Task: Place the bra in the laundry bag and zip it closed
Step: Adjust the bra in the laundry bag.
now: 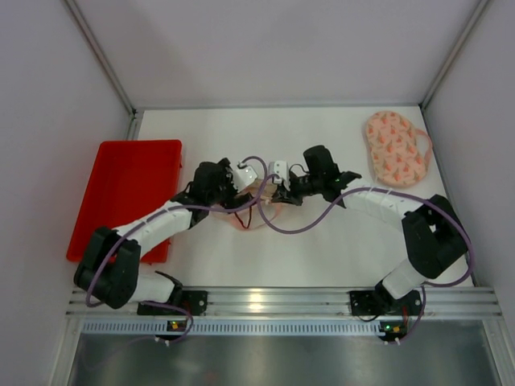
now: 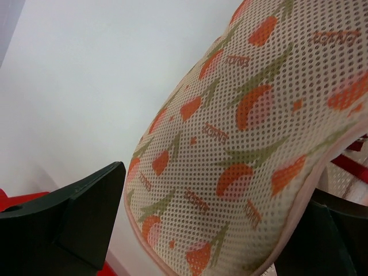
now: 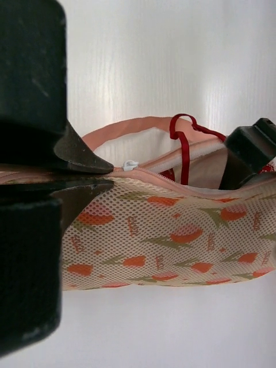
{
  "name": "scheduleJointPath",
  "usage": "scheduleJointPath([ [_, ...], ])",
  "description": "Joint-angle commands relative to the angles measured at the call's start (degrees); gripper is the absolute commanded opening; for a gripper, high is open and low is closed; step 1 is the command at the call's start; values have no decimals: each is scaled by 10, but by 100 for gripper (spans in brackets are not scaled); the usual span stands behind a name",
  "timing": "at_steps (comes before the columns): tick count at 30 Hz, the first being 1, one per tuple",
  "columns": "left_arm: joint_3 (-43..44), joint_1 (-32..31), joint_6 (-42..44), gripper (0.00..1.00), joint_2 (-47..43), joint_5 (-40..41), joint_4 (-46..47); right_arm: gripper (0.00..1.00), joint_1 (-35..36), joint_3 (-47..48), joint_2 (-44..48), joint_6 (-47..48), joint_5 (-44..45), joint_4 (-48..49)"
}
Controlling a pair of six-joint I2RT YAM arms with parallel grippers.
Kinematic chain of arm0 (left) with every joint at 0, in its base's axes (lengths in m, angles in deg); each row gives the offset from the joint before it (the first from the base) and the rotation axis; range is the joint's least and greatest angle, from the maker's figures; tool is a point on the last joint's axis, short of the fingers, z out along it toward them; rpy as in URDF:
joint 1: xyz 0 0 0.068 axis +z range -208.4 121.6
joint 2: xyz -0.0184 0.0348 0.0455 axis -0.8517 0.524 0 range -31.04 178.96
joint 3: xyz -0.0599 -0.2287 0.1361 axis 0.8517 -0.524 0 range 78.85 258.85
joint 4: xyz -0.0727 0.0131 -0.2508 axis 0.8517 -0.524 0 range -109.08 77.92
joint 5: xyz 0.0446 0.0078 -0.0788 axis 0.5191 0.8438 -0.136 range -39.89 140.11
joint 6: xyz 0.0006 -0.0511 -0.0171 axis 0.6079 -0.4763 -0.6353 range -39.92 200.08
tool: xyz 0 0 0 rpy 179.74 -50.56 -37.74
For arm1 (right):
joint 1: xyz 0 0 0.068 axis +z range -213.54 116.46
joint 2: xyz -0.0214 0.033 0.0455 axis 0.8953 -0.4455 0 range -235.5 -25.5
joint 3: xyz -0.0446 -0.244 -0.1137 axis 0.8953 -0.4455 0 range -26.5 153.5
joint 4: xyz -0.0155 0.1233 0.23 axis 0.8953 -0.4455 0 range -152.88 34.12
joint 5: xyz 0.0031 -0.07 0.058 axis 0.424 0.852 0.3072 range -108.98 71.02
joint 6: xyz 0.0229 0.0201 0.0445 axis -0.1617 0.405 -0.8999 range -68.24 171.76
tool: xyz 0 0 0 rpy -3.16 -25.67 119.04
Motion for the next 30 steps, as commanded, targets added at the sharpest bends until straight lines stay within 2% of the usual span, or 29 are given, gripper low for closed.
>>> scheduleJointPath([
  [1,-1,25,33,98,-36,-66,-24,0,-13,8,27,11,-53,-12],
  [3,14,36,25,98,-69,-124,-38,0,-15,18,21,3,-66,-26],
  [4,19,40,23,98,-79,-195,-40,0,-16,23,18,-1,-69,-28],
  [6,38,39,4,98,-100,-248,-40,0,-16,25,11,-12,-73,-27],
  [8,62,23,-11,98,-120,-265,-59,0,-16,25,6,-16,-70,-21],
  [11,81,14,2,92,-144,-279,-107,0,-20,25,-4,-21,-71,-15],
  [14,58,14,71,77,-177,-267,-168,0,-30,26,-12,-46,-77,-2],
  [15,48,16,104,69,-205,-260,-181,0,-33,28,-15,-55,-79,-1],
  [17,13,17,136,63,-235,-259,-217,0,-39,28,-15,-63,-84,6],
  [20,-38,17,177,59,-302,-258,-241,0,-42,26,-15,-62,-87,6],
  [23,-73,16,298,56,-358,-316,-298,0,-42,32,-22,-62,-93,-2],
  [25,-96,15,378,54,-376,-342,-299,0,-42,42,-32,-68,-98,-12],
  [26,-99,13,431,52,-370,-343,-298,0,-42,47,-34,-73,-99,-16],
  [30,-77,-30,499,43,-295,-313,-300,0,-42,62,-44,-85,-106,-26],
])
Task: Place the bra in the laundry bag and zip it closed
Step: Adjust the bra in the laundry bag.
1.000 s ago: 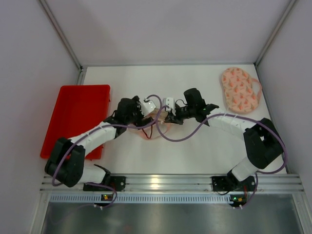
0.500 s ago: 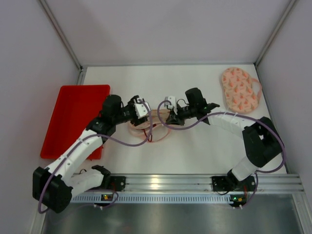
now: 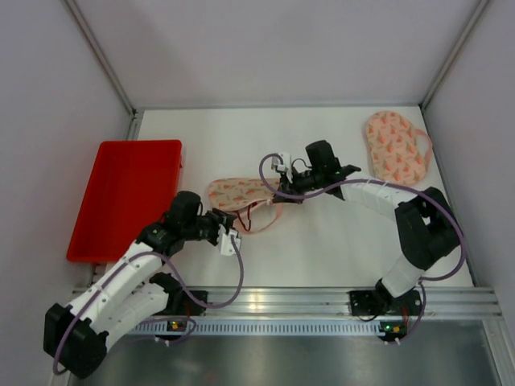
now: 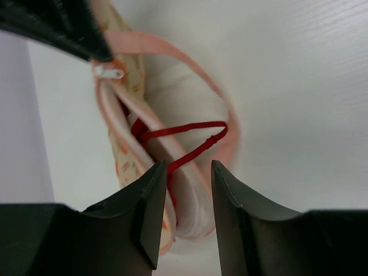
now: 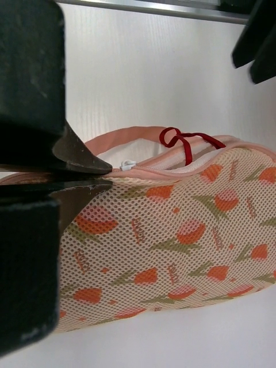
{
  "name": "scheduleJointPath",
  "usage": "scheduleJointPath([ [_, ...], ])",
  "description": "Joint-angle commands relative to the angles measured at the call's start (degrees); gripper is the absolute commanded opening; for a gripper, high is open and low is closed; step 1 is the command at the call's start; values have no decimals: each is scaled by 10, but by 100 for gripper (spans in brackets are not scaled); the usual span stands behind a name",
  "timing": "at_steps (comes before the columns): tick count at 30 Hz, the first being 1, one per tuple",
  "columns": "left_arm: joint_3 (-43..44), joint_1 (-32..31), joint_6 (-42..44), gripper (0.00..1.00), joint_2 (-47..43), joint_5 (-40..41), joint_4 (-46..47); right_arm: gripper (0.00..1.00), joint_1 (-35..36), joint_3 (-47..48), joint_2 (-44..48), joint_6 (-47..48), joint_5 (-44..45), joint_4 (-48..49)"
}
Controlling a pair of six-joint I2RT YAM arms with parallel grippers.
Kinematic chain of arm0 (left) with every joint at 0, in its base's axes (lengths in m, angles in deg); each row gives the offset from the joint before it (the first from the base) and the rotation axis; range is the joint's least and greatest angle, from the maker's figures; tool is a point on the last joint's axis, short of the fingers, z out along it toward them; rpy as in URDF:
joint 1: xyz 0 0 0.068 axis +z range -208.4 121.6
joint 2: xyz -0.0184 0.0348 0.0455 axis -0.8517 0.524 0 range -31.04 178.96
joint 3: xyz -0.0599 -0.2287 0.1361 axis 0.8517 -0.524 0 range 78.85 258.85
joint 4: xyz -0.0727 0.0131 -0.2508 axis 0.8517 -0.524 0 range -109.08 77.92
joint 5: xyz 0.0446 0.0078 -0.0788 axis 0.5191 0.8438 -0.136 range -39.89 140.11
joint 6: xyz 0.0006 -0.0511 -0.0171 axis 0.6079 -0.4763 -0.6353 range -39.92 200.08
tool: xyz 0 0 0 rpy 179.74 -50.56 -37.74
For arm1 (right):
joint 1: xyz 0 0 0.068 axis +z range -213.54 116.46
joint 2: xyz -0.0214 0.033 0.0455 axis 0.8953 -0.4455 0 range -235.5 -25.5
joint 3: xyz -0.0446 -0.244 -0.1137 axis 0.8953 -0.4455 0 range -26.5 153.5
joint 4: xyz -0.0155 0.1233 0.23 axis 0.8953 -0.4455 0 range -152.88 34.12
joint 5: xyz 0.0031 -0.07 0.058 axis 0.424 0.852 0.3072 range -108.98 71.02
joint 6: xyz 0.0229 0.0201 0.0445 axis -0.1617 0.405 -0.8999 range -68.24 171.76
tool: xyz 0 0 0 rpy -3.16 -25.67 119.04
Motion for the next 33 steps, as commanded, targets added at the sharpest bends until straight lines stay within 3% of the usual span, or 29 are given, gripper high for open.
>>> scheduleJointPath([
  [1,25,-37,141,42,69,-12,-10,0,-7,40,-9,-14,-40,-4],
  [8,17,-100,329,41,138,33,-10,0,-7,57,-17,-15,-44,-35],
  [12,7,-105,376,42,165,50,-8,0,-7,54,-16,-20,-44,-40],
  [24,-11,-105,322,40,255,125,161,0,-6,51,-21,-18,-44,-44],
  [28,-12,-105,326,37,270,131,176,0,-7,54,-23,-19,-44,-45],
  [33,1,-104,312,15,250,127,140,0,-7,53,-20,-17,-42,-46],
])
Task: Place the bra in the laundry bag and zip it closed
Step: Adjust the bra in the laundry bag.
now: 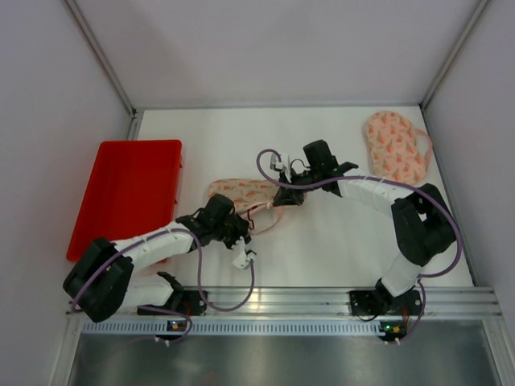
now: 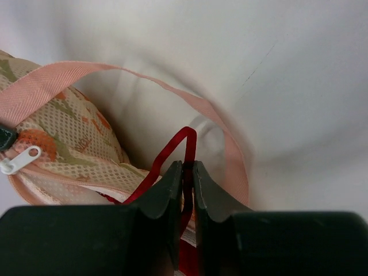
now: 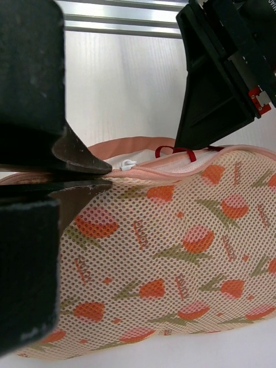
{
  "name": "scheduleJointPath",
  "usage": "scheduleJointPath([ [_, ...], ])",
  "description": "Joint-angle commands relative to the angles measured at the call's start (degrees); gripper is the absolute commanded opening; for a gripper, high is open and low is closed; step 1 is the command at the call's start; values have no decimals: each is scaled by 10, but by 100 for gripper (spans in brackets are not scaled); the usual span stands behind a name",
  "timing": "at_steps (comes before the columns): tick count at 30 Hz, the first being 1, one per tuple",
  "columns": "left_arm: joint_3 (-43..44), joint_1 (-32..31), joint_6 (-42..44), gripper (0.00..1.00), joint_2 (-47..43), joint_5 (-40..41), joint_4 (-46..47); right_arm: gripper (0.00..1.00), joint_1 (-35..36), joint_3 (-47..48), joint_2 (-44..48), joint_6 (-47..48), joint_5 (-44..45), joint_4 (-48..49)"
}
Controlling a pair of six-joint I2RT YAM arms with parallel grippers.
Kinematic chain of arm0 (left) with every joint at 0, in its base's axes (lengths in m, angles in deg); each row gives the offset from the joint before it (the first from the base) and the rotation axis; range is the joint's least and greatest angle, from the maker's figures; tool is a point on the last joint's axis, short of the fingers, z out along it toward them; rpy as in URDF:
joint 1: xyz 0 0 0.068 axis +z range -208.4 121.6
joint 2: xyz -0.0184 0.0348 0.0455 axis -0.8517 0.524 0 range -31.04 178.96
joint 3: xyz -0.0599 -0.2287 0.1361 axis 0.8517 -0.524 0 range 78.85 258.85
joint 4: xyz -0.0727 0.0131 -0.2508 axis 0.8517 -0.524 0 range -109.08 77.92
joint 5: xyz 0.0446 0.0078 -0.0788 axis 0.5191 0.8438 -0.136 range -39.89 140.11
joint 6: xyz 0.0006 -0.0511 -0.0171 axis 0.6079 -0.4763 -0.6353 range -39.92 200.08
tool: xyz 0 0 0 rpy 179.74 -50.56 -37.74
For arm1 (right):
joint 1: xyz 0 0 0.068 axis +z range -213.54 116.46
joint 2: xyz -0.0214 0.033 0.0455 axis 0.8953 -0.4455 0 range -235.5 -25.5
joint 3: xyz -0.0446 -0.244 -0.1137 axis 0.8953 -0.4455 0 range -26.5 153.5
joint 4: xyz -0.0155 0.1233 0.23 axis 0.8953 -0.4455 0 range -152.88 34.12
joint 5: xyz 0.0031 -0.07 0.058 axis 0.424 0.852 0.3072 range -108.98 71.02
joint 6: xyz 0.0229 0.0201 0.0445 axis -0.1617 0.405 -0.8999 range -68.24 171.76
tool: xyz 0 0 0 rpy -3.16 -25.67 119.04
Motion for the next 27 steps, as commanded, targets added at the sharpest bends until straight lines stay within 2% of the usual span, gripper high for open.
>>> scheduleJointPath([
  [1,24,-1,-18,13,-22,-12,-26,0,-6,25,4,4,-25,6],
  [3,29,-1,-29,11,-42,-18,-50,0,-7,25,3,3,-24,6],
  [7,24,-1,-72,0,-81,-30,-63,0,-7,26,1,3,-24,8],
  [9,26,-1,-97,0,-100,-30,-63,0,-7,26,1,3,-25,8],
  [13,46,1,-213,0,-114,-31,-63,0,-7,25,4,3,-24,8],
  [18,74,13,-339,0,-96,-1,-20,0,-7,21,5,9,-25,2],
  [22,112,28,-450,0,-44,68,13,0,-7,23,5,7,-32,0],
  [27,144,35,-506,0,-11,56,-8,0,-7,30,4,3,-34,-7],
])
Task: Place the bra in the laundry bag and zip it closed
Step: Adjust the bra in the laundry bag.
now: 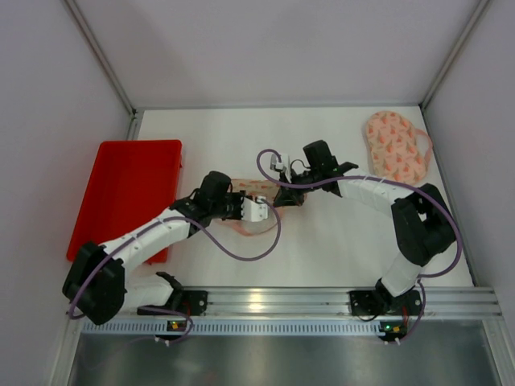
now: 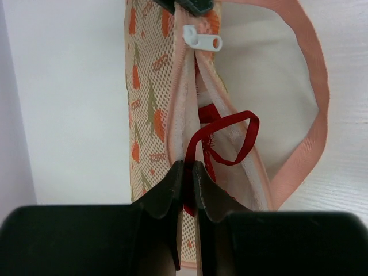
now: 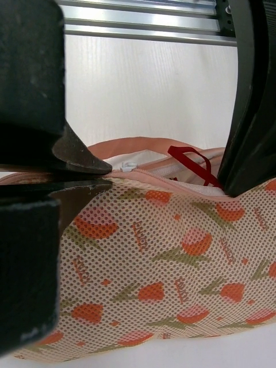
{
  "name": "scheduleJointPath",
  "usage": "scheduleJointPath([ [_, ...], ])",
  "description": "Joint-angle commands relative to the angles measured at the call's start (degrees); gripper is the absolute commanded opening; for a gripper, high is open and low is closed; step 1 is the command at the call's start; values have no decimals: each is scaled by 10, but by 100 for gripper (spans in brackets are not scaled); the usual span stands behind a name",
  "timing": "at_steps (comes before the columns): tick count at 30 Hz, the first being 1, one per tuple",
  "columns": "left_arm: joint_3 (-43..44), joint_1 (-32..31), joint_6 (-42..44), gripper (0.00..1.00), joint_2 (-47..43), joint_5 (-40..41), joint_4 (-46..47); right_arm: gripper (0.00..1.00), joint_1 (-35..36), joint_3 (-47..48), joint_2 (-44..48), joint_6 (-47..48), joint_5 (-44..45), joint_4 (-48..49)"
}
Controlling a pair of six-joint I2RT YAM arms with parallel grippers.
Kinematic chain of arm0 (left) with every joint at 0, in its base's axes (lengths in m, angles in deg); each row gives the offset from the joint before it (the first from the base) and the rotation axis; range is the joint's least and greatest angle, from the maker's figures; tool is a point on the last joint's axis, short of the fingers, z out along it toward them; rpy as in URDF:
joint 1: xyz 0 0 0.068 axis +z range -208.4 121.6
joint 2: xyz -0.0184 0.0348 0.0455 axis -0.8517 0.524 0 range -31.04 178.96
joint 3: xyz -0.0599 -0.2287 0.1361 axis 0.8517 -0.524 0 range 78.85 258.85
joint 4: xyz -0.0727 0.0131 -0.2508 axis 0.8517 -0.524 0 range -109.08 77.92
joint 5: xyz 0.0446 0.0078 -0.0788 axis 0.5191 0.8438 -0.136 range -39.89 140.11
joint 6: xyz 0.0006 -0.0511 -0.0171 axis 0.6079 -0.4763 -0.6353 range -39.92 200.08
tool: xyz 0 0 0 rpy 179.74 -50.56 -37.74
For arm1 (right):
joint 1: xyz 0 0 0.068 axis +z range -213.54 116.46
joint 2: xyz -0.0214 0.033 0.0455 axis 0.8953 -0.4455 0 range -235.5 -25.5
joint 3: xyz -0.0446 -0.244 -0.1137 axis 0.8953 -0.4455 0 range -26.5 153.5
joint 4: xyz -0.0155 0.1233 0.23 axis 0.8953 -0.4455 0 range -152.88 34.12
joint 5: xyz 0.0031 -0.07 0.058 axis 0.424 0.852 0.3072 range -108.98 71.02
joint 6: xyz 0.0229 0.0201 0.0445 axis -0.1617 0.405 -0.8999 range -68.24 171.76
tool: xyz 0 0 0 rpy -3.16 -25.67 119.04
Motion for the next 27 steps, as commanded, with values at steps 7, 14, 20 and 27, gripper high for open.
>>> scheduleJointPath([
  [7,14,5,-83,0,-33,-81,-32,0,-7,33,-3,-24,-34,6],
  [14,2,3,-105,0,-43,-77,-44,0,-10,42,-14,-51,-43,19],
  [20,63,3,-223,0,44,13,-40,0,-10,45,-12,-38,-47,12],
  [27,75,8,-316,0,66,87,8,0,-8,38,-3,-13,-46,1],
])
